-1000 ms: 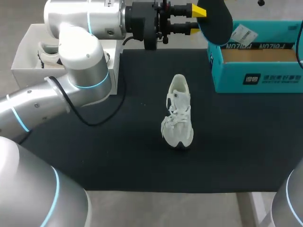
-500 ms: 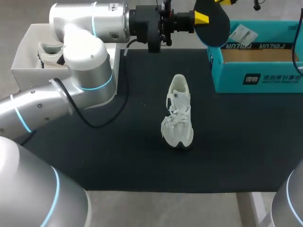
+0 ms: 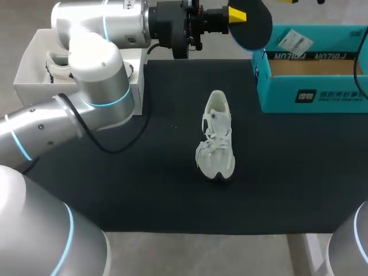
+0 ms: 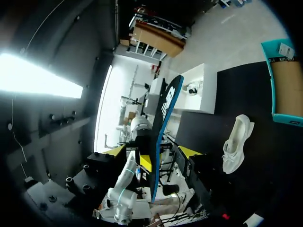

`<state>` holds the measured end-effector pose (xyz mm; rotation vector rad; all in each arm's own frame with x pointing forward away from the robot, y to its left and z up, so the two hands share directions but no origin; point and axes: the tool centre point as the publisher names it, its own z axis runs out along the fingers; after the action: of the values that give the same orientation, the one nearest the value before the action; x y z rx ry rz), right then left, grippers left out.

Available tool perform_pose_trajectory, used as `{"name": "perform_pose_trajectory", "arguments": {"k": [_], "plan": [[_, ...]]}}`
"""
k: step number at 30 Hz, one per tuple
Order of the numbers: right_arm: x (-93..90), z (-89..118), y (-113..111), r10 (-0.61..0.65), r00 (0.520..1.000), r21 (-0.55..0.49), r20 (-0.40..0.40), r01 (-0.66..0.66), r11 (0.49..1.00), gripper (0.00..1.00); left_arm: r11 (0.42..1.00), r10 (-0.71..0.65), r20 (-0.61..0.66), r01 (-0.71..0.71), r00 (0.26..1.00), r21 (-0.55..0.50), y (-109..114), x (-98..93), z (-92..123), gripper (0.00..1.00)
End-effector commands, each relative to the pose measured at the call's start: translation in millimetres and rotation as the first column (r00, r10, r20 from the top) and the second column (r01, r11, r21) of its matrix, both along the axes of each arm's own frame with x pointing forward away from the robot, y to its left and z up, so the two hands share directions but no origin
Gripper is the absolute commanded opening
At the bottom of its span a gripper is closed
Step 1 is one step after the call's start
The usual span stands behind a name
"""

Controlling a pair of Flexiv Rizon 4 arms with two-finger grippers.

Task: Take the shoe out of the shoebox, open the shoe tongue, remove and reinsert the insole, then place the shoe into the shoebox

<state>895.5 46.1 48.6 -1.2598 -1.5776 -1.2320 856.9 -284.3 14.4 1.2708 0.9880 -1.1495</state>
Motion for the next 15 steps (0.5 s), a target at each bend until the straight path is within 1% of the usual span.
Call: {"name": "perform_pose_trajectory", "arguments": {"k": [1, 7, 9, 11, 12, 13, 14, 15], "plan": [[-17.6, -8, -12, -0.092, 0.995, 0.043, 0.035, 0.091, 0.995, 1.0, 1.0, -0.019, -0.01, 0.019, 1.0, 0.006, 6, 0.6, 10, 0.0], [-27.7, -9, -23, -0.127, 0.991, 0.041, 0.052, 0.125, 0.991, 1.0, 0.998, -0.059, -0.056, 0.059, 0.997, -0.007, 9, -2.1, 19, 0.0], [-28.9, -10, -24, -0.131, 0.99, 0.036, 0.047, 0.129, 0.991, 1.0, 0.997, -0.079, -0.12, 0.08, 0.99, 0.004, 9, -2.9, 20, 0.0], [-29.7, -11, -24, -0.135, 0.99, 0.027, 0.039, 0.134, 0.991, 1.0, 0.994, -0.094, -0.235, 0.104, 0.967, 0.032, 8, -2.9, 23, 0.0], [-30.0, -12, -24, -0.137, 0.99, 0.02, 0.034, 0.137, 0.99, 1.0, 0.996, -0.071, -0.296, 0.082, 0.952, 0.025, 8, -2.8, 24, 0.0], [-29.9, -13, -24, -0.139, 0.99, 0.018, 0.032, 0.139, 0.99, 1.0, 0.991, -0.073, -0.408, 0.11, 0.91, 0.07, 8, -1.6, 26, 0.0], [-29.9, -13, -24, -0.141, 0.99, 0.019, 0.03, 0.14, 0.99, 1.0, 0.994, -0.061, -0.449, 0.098, 0.891, 0.058, 7, -1.6, 26, 0.0], [-30.1, -14, -23, -0.141, 0.99, 0.019, 0.028, 0.141, 0.99, 1.0, 0.992, -0.057, -0.482, 0.102, 0.874, 0.069, 9, -1.5, 28, 0.0]]}}
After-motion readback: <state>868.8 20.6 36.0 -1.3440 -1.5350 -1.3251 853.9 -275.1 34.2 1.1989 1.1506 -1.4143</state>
